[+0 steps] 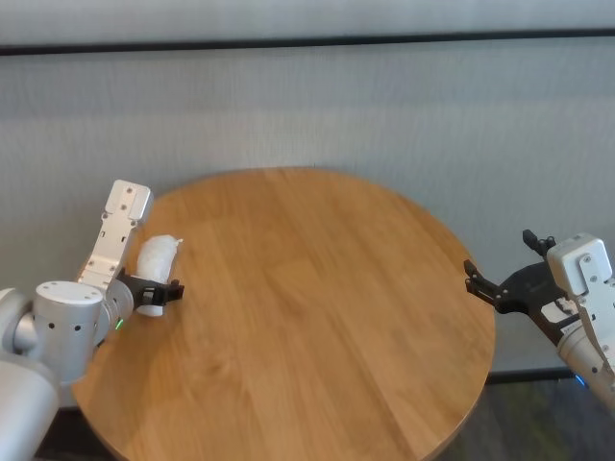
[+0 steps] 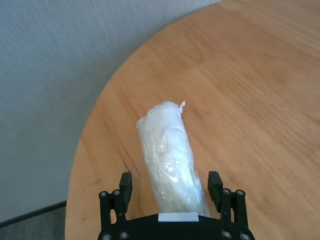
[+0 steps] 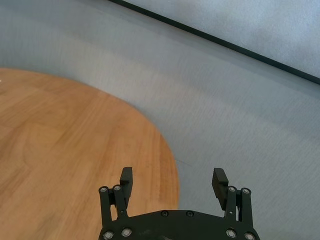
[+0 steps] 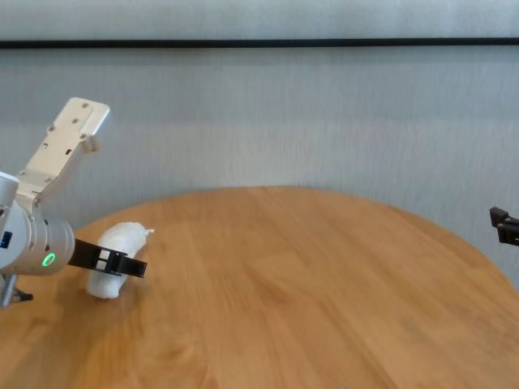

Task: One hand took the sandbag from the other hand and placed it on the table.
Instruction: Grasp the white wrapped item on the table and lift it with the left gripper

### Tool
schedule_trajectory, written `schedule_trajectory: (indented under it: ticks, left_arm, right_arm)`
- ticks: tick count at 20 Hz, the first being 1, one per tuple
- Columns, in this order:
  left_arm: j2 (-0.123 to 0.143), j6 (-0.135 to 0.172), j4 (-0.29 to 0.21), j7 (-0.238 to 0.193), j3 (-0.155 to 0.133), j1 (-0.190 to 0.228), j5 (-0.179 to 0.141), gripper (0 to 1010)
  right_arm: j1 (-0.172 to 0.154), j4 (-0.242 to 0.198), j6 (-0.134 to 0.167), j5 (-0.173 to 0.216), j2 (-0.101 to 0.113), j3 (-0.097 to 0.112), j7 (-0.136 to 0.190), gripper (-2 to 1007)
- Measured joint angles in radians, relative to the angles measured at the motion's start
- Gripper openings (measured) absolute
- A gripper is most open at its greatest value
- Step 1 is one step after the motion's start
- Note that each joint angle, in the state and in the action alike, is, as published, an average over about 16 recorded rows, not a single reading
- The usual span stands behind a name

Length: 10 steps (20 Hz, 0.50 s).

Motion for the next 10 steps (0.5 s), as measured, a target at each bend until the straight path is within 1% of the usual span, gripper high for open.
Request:
schedule_trajectory:
  ticks: [10]
  left_arm:
    - [-0.005,-0.002,0.006,-0.001,-0.010,0.000,0.011,1002]
  right_arm:
    - [0.000,0.000,0.000,0.000,0.000,0.000,0.000,1000]
